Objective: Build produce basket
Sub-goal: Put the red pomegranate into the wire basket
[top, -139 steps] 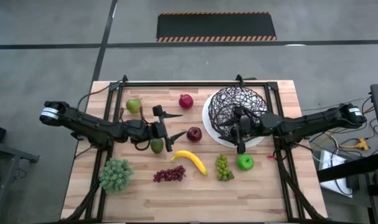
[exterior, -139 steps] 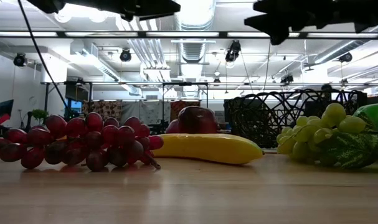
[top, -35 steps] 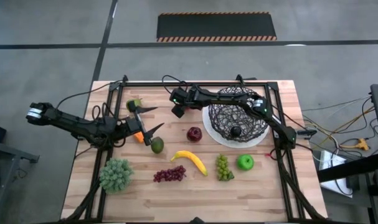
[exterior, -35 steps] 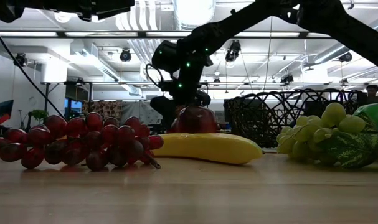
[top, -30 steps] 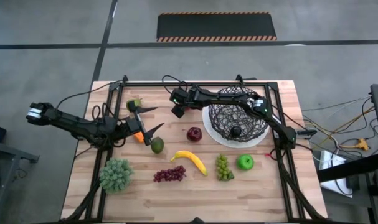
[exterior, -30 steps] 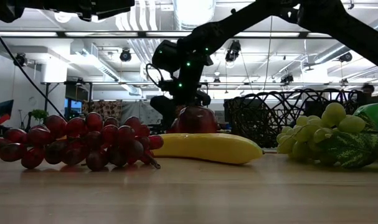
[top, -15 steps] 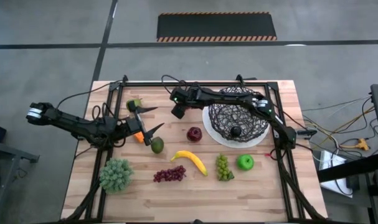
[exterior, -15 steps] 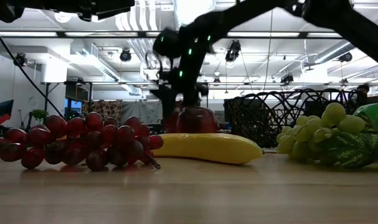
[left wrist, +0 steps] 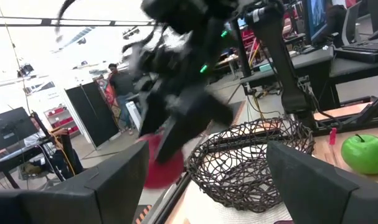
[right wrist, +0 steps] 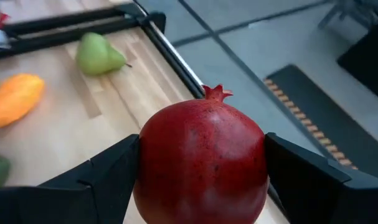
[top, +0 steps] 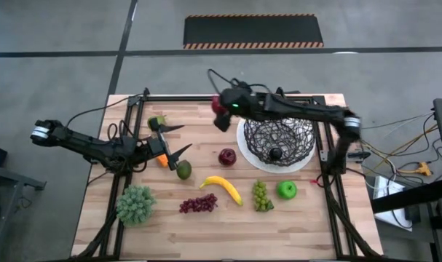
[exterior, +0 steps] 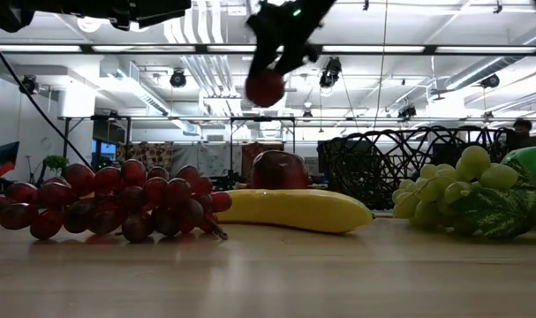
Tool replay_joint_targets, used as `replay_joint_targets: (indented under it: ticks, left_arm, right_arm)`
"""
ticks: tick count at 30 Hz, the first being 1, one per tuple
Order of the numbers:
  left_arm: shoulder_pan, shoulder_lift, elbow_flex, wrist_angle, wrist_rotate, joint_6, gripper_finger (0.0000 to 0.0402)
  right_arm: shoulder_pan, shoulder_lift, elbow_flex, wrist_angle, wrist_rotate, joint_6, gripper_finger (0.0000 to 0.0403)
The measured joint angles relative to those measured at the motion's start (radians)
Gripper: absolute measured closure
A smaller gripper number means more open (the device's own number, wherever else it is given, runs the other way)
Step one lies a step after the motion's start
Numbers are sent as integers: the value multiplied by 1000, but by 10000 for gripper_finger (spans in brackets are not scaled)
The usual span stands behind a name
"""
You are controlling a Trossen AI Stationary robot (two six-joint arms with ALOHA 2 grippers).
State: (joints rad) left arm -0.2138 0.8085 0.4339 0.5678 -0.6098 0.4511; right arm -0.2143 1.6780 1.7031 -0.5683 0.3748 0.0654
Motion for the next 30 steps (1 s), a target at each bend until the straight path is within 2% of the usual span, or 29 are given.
replay_joint_targets:
  ticks: [6,11,18,22,30]
  left_arm:
    - [0,0,0,1,5,-1,96]
    - [0,12,-1,37,30,-9,96]
    - [0,64,0,134,141,-11,96]
    - [0,120,5,211,184,-11,96]
    - [17,339,15,409,245,-130,96]
  right_arm:
    - [69,-318,-375,242,-19,-31,95]
    - [133,-547,-712,531,-16,-68,94]
    - [206,-751,-1122,1022,-25,-194,93]
    - [226,-819,-1273,1245,-109,-245,93]
    - [230,-909,-1424,1463,-279,-243,92]
